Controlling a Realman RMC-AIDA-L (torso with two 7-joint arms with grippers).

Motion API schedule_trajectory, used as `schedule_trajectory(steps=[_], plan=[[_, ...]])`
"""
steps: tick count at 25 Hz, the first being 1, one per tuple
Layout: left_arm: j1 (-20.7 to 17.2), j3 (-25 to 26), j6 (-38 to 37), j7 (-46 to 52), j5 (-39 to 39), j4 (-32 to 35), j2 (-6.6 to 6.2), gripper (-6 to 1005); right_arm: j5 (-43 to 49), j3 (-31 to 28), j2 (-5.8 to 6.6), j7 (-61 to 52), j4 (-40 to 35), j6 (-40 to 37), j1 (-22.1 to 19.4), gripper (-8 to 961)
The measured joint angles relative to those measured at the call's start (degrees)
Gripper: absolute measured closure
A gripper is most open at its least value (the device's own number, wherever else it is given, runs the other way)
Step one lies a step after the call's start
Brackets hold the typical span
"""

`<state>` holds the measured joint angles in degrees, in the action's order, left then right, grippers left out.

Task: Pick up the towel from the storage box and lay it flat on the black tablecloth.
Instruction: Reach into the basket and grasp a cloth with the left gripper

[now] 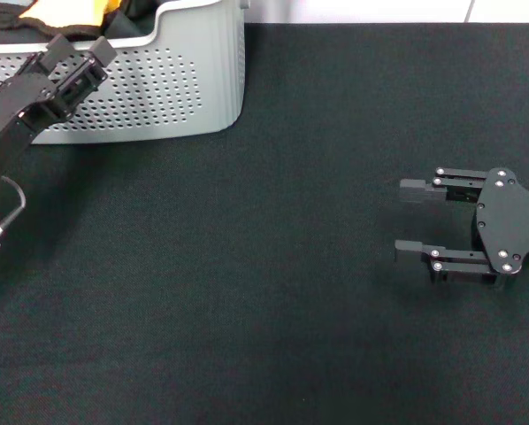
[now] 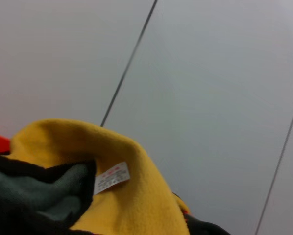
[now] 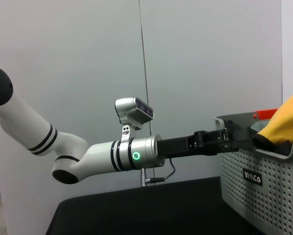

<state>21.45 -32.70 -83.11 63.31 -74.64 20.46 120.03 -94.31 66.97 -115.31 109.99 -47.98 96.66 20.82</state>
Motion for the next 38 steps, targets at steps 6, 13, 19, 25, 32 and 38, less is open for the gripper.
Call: schedule_trajectory(steps=[6,13,19,25,32,38], plan=[[0.4,0.05,1.43,0.18,0.36,-0.54,0.02,122,-0.09,0.0,0.0,-0.01,0.0,0.06,-0.04,305],[1.1,-0.29,1.56,0.62,0.4,-0.76,0.03,122,-0.25,0.0,0.0,-0.04,0.0,0.13,-0.34,306],[1.35,-0.36,-0.36,2.95,0.4,-0.77,0.01,122,-0.26,0.0,0.0,-0.05,0.0,0.13,-0.47,307],[1.69,0.0,-1.37,3.22,0.37,-0.63,-0.04,122,-0.27,0.0,0.0,-0.05,-0.01,0.12,-0.52,309],[1.73,-0.36,-0.94,2.69,0.09,-0.72,-0.06,123,-0.26,0.0,-0.01,-0.05,0.34,0.17,-0.57,310],[1.4,0.03,-2.17,0.62,0.45,-0.6,-0.04,123,-0.26,0.0,0.0,-0.05,0.43,0.21,-0.58,311]])
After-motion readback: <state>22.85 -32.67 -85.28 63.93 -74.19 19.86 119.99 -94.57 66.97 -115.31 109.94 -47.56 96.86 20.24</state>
